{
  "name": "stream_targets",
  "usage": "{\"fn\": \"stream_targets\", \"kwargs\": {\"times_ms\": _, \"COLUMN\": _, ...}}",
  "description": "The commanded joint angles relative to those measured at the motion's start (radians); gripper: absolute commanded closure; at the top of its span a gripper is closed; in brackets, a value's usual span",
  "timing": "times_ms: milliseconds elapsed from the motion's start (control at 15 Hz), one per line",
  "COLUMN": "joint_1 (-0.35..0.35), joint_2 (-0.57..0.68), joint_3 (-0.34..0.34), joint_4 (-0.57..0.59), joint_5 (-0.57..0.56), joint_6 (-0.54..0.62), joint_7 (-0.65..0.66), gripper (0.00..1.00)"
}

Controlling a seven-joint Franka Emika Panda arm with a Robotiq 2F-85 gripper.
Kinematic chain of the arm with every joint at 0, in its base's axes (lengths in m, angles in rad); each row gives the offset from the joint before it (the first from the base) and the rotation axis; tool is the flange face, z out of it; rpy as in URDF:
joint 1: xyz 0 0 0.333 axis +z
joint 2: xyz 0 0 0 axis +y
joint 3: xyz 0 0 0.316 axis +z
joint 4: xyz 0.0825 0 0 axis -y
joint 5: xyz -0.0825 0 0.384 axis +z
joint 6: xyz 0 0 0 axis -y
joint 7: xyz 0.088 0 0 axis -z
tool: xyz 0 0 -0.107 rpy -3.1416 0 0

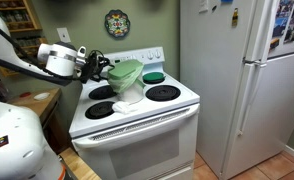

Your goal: Open the bin then put the paper towel in it

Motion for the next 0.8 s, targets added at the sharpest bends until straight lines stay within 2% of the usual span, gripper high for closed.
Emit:
{"fn": "stream_targets", "kwargs": {"times_ms": 0, "joint_1": -0.048, "joint_2": 0.005, "joint_3": 0.03, "joint_4": 0.023, "joint_5": -0.049, "joint_6": 0.014, "joint_7": 0.045, "gripper": 0.0}}
{"fn": "stream_targets", "kwargs": {"times_ms": 733, "joint_1": -0.025, "joint_2": -0.029, "joint_3": -0.038, "joint_4": 0.035, "joint_5": -0.008, "joint_6": -0.021, "joint_7": -0.04, "gripper": 0.0}}
